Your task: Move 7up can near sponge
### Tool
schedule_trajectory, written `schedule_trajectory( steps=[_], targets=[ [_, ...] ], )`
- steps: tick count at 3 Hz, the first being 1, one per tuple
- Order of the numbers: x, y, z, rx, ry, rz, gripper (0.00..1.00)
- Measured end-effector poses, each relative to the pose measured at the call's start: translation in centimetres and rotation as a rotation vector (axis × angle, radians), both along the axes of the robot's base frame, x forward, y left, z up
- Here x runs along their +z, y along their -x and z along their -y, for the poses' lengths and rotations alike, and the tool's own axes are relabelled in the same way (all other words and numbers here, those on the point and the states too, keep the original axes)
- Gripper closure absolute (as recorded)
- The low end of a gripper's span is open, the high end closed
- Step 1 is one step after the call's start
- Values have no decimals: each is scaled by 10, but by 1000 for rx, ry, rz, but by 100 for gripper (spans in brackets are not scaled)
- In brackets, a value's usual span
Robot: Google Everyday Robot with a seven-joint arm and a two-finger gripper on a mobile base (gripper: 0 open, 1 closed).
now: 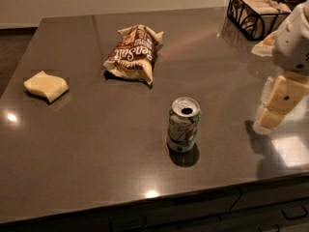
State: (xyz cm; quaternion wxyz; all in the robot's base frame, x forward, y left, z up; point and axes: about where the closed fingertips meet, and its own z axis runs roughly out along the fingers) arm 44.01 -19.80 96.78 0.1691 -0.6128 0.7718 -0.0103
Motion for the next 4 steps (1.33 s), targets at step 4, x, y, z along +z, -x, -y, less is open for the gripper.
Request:
schedule_trajectory(
  steps=[4],
  targets=[
    [-59, 9, -116, 247, -234, -59, 0]
  ],
)
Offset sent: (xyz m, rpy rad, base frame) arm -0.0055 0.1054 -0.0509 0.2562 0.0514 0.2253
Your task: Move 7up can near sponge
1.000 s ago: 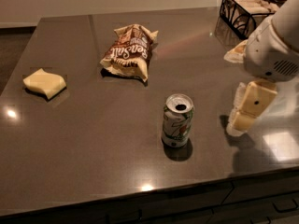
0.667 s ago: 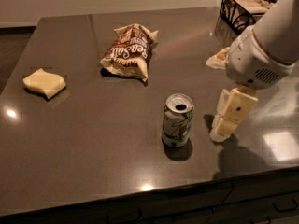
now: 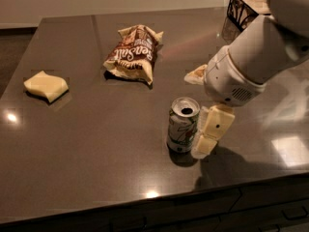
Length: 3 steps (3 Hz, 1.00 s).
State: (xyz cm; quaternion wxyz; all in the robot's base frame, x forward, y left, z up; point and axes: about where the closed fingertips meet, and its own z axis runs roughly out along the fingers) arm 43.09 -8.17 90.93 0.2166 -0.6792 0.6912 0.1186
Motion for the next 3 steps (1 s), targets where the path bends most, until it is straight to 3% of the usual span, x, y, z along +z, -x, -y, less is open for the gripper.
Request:
schedule_trajectory(
  steps=[1, 3],
  targets=[
    [-7, 3, -16, 32, -20, -11, 10],
    [0, 2, -26, 58, -34, 0, 51]
  ],
)
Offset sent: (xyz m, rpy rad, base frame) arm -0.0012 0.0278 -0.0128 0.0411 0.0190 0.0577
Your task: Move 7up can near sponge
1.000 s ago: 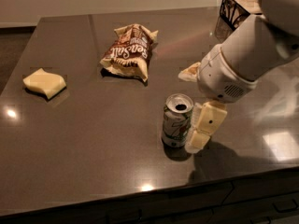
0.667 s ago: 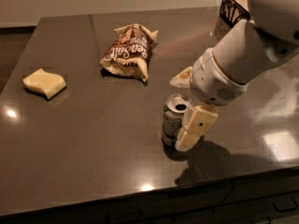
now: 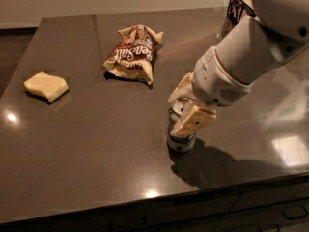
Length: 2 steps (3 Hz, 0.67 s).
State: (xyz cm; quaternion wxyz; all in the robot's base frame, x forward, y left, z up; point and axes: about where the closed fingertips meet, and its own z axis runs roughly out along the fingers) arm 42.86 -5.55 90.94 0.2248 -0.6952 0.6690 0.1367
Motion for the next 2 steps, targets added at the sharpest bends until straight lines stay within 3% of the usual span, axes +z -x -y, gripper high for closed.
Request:
schedule_trajectory(
  steps=[1, 2],
  targets=[
    [16, -9, -13, 25, -16, 21, 74],
    [32, -20, -40, 84, -41, 45, 98]
  ],
)
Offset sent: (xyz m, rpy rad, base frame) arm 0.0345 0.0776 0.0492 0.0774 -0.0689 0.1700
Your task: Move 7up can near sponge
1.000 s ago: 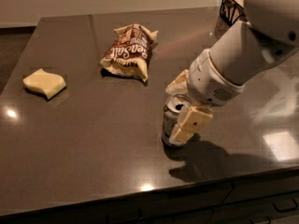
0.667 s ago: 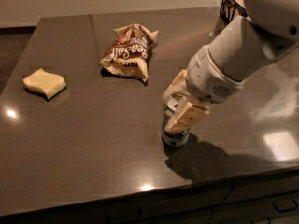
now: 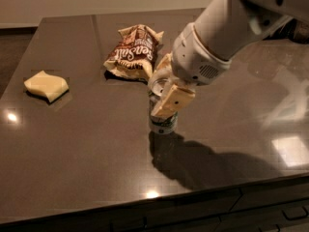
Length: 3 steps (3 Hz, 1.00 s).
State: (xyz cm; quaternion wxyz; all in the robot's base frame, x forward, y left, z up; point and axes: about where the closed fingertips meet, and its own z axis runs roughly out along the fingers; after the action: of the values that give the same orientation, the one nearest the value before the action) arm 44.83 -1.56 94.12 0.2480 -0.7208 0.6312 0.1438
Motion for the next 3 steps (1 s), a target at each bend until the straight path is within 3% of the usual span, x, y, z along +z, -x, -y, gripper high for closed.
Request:
schedule_trajectory(
  steps=[2, 3],
  targets=[
    [13, -3, -64, 111, -37, 50, 100],
    [11, -9, -87, 132, -46, 58, 100]
  ],
)
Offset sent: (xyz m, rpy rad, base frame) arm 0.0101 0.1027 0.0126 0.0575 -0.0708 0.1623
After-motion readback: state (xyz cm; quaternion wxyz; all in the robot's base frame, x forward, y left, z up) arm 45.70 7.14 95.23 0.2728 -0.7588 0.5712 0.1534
